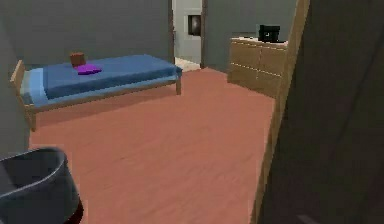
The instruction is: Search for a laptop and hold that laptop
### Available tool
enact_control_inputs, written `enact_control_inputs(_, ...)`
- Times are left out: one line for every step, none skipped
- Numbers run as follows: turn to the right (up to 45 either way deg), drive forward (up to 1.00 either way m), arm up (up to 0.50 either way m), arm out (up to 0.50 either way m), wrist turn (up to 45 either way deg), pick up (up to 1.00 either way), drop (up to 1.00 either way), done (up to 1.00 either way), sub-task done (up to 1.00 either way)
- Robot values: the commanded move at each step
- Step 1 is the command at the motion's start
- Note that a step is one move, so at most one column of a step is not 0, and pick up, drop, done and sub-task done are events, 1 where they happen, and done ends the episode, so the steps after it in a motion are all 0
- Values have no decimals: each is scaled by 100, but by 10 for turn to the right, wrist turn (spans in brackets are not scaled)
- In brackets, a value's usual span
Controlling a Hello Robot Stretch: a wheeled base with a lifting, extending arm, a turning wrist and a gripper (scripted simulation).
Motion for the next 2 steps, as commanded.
enact_control_inputs(0,50,0,0,0,0,0,0,0)
enact_control_inputs(-330,0,0,0,0,0,0,0,0)
